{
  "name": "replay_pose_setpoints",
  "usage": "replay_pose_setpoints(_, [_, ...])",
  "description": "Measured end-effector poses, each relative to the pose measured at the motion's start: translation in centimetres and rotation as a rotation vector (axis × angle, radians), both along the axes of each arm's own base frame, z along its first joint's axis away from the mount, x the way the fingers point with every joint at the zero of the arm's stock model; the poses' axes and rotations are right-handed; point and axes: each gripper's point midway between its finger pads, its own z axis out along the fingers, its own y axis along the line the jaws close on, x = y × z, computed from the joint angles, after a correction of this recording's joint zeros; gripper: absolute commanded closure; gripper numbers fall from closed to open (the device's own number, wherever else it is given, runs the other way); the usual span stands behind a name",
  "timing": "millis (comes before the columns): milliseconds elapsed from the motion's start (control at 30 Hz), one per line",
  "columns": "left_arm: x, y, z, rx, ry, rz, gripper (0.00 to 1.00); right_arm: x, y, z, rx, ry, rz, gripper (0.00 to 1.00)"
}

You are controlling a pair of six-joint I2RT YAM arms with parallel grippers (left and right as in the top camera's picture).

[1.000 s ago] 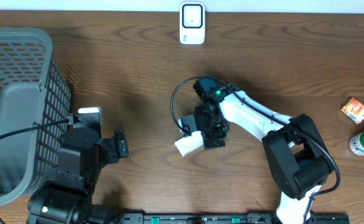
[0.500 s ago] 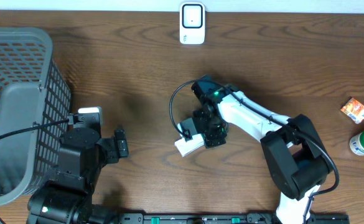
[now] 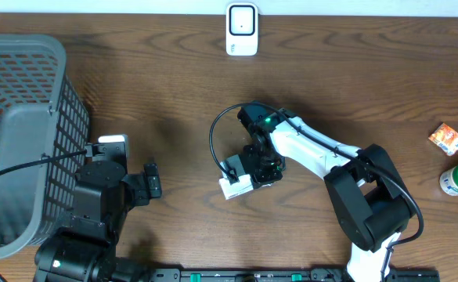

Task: Scan the item barcode
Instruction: 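Lift the Panadol box and turn it toward the scanner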

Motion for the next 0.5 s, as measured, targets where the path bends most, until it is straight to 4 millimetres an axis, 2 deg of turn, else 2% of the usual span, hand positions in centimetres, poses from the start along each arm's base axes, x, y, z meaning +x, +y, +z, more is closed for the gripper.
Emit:
replay_pose_setpoints(100, [0.0,0.0,0.0,0.000,0.000,0.000,0.04,-0.1,0.2,0.0,0.003,0.013,-0.031,0.62])
replay_pose_setpoints(233, [0.0,0.0,0.0,0.000,0.000,0.000,0.04,-0.6,0.7,0.1,0.023,0.053,-0.082,0.67])
replay_pose_setpoints(500, [0.0,0.0,0.0,0.000,0.000,0.000,0.04,-2.1,2.4,0.5,0.080,0.204,-0.236,0.63])
